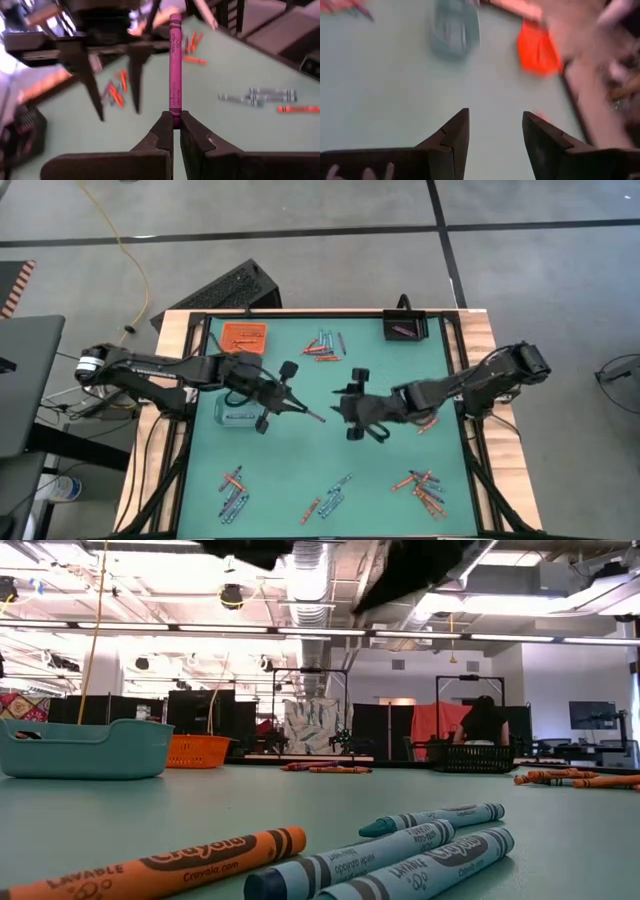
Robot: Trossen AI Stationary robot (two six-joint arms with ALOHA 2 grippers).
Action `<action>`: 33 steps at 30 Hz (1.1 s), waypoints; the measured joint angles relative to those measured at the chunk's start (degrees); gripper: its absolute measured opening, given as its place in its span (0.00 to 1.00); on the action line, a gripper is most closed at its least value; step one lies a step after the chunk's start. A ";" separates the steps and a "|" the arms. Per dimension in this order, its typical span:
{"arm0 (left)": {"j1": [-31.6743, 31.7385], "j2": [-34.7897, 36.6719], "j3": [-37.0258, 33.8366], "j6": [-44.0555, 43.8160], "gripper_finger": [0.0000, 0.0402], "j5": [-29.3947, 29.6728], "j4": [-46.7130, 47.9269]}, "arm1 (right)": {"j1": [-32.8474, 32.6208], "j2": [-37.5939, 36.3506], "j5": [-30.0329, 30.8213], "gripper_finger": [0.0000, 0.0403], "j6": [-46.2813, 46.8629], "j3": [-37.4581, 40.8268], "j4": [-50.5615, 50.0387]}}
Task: Sort crayons
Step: Put the purple crayon into the black basket
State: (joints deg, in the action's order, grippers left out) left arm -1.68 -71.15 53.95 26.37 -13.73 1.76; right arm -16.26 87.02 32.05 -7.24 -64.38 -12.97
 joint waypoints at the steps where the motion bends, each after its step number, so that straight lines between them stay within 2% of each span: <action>1: -0.23 0.14 -0.23 -0.01 0.00 -0.18 -2.17 | -0.85 0.00 0.89 0.44 -2.25 0.00 2.75; 9: -1.97 0.32 -2.53 1.62 0.00 -1.27 -11.11 | -6.63 0.00 6.65 0.44 -18.20 -0.04 21.87; 13: -2.22 0.35 -2.79 1.86 0.00 -2.45 -13.13 | -8.73 -0.04 6.38 0.44 -22.98 -0.04 27.65; 18: -2.29 0.35 -2.79 2.55 0.00 -2.63 -14.86 | -10.05 -0.07 0.97 0.44 -24.06 -0.04 29.40; 25: -2.46 0.23 -2.79 3.64 0.00 -4.05 -16.08 | -10.15 -0.07 -2.47 0.44 -21.27 -0.04 30.44; 33: -4.26 -1.33 -2.74 6.89 0.01 -2.62 -17.00 | -9.39 -0.07 -7.28 0.44 -20.50 -0.04 36.37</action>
State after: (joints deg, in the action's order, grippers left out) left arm -5.93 -72.48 51.21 33.26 -16.35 -15.24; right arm -25.65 86.96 24.77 -27.74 -64.42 23.40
